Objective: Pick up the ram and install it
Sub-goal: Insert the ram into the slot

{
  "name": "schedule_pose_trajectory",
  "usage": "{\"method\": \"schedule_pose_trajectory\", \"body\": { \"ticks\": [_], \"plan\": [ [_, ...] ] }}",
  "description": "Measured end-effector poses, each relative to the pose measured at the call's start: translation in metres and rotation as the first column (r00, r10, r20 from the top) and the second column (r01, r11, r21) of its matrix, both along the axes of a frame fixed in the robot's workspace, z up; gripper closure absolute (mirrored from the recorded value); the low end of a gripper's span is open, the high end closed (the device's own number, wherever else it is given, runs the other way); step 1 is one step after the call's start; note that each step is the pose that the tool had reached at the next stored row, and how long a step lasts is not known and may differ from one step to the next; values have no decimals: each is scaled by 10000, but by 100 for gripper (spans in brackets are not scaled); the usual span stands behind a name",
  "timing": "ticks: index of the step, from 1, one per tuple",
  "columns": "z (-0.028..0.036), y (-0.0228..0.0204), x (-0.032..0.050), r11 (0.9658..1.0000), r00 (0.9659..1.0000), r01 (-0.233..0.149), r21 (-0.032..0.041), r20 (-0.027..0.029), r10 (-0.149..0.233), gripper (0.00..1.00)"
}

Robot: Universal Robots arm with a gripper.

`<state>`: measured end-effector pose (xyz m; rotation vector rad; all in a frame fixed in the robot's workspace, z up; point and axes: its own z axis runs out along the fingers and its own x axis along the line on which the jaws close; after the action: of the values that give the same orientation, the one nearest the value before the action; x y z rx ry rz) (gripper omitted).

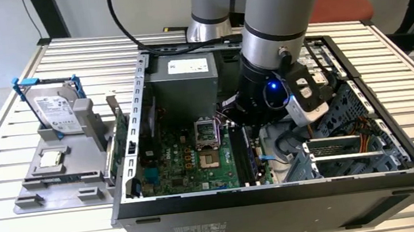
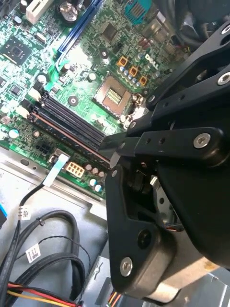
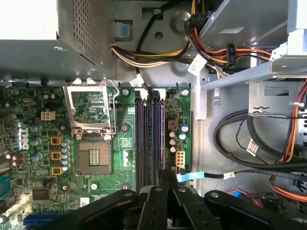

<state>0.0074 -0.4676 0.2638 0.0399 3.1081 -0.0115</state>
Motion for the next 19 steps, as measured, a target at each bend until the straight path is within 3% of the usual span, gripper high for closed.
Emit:
{"method": "schedule_pose_trajectory", "body": {
  "ticks": [16, 19],
  "plan": [
    [23, -1, 0, 10000, 10000, -6, -4, -1, 6, 100],
    [23, 0, 0, 9995, 9995, -309, -4, -1, 309, 100]
  ]
}}
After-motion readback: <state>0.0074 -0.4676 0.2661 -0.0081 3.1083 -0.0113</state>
